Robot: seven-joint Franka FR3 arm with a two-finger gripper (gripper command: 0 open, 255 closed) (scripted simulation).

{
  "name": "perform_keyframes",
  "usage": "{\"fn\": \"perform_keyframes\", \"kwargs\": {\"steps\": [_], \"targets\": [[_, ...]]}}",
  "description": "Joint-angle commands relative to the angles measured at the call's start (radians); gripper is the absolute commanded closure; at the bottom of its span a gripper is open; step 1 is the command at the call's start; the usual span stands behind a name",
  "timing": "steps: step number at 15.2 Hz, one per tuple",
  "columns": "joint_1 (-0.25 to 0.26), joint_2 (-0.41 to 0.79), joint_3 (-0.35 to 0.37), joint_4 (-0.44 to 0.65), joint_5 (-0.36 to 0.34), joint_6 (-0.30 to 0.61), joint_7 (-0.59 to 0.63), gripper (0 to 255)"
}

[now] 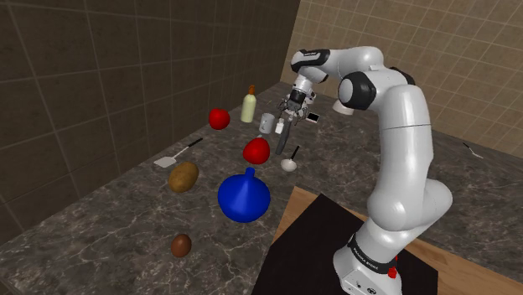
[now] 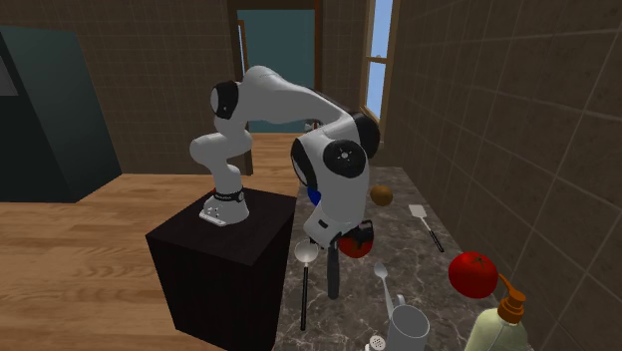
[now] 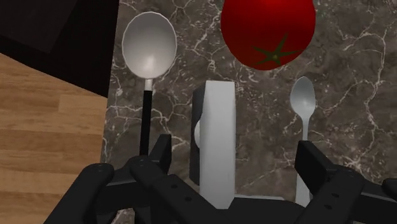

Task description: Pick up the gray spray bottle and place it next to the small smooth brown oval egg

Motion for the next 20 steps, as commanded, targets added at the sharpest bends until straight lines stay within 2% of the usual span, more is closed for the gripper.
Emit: {"fn": "perform_keyframes", "kwargs": {"steps": [1,7,8,9,10,12,14,15,16,17,20], "targets": [[-0.003,0.082,0.006,-0.029,-0.005,0.003,-0.007,0],[-0.010,0.081,0.016,-0.029,-0.011,0.005,-0.004,0],[0.009,0.052,0.018,-0.064,-0.012,0.018,0.012,255],[0.016,0.075,0.027,-0.007,-0.005,-0.008,0.042,255],[0.009,0.074,0.024,-0.012,-0.007,-0.007,0.031,255],[-0.010,0.127,0.028,0.081,-0.002,-0.046,0.039,255],[-0.013,0.142,0.030,0.105,0.000,-0.054,0.044,255],[-0.004,0.132,0.030,0.071,0.000,-0.031,0.040,255],[-0.023,0.218,0.041,0.206,0.010,-0.074,0.062,255],[-0.012,0.080,0.018,-0.029,-0.012,0.005,-0.003,255],[-0.015,0.065,0.020,-0.013,-0.017,-0.023,0.007,255]]}}
